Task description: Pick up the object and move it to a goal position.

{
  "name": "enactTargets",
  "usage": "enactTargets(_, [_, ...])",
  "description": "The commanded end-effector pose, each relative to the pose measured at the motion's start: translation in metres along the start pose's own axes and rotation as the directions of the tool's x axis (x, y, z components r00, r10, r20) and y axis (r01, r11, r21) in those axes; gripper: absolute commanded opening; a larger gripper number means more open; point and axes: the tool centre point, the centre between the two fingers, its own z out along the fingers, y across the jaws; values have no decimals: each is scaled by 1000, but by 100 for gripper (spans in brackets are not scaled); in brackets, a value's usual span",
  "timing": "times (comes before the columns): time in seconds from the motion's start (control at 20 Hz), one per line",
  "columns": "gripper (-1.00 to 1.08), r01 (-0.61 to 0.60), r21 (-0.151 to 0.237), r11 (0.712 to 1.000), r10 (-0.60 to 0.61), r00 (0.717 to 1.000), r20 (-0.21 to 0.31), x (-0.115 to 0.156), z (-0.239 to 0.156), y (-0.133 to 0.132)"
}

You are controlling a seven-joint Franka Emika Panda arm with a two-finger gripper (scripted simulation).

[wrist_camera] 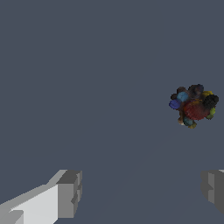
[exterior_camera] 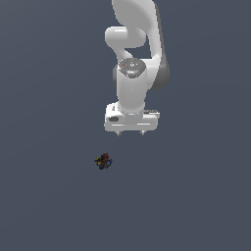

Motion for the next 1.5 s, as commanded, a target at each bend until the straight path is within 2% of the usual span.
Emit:
enactTargets(0.0, [100, 0, 0, 1000, 0, 1000, 0, 0, 0, 0])
enactTargets(0.85, [100, -16, 3, 1000, 16, 1000, -2, -2, -9, 4])
enactTargets(1.45, [100, 96, -5, 995, -96, 995, 0, 13, 6, 26])
